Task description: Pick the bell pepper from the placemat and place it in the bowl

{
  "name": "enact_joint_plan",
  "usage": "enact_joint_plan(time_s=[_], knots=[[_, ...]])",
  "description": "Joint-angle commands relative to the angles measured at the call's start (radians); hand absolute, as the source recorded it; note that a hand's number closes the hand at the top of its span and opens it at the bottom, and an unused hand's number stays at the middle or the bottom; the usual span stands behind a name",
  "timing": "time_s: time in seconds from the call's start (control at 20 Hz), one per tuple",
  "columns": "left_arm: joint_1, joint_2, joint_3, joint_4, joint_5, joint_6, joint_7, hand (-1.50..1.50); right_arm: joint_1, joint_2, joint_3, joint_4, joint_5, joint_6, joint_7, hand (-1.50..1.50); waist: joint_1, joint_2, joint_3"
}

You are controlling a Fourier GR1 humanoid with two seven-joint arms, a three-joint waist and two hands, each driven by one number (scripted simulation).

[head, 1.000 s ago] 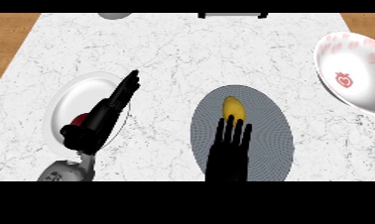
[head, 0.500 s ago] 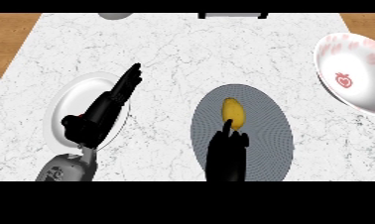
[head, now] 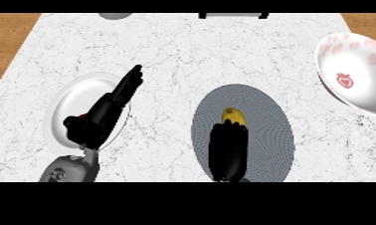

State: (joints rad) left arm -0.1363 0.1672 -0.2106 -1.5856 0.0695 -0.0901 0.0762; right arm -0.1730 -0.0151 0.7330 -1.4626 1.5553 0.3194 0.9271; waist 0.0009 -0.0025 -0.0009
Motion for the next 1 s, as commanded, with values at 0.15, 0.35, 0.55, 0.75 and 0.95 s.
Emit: enact_joint_plan(time_s=[0.15, 0.35, 0.55, 0.75, 0.95], knots=[[0.026, 0.009, -0.002, 0.006, -0.006, -0.017, -0.040, 0.00, -0.030, -0.073, -0.380, -0.064, -0.418, -0.044, -0.320, 1.50, -0.003, 0.016, 0.004], [0.017, 0.002, 0.005, -0.018, -0.011, -0.011, 0.000, 0.00, -0.206, -0.172, -0.554, 0.127, -0.413, -0.083, -0.388, 1.50, 0.010, 0.006, 0.002], [0.002, -0.017, 0.010, 0.010, -0.013, -0.005, 0.006, 0.00, -0.266, -0.237, -0.615, 0.027, -0.400, -0.109, -0.380, 1.50, 0.001, 0.003, 0.001], [0.056, -0.006, -0.003, -0.041, -0.008, -0.017, 0.014, 0.00, -0.300, -0.217, -0.678, -0.077, -0.426, -0.248, -0.387, 1.50, 0.003, -0.001, 0.001], [0.034, -0.016, -0.003, -0.034, -0.022, -0.008, 0.011, 0.00, -0.296, -0.198, -0.786, -0.139, -0.514, -0.343, -0.405, 1.50, -0.005, 0.001, 0.002]])
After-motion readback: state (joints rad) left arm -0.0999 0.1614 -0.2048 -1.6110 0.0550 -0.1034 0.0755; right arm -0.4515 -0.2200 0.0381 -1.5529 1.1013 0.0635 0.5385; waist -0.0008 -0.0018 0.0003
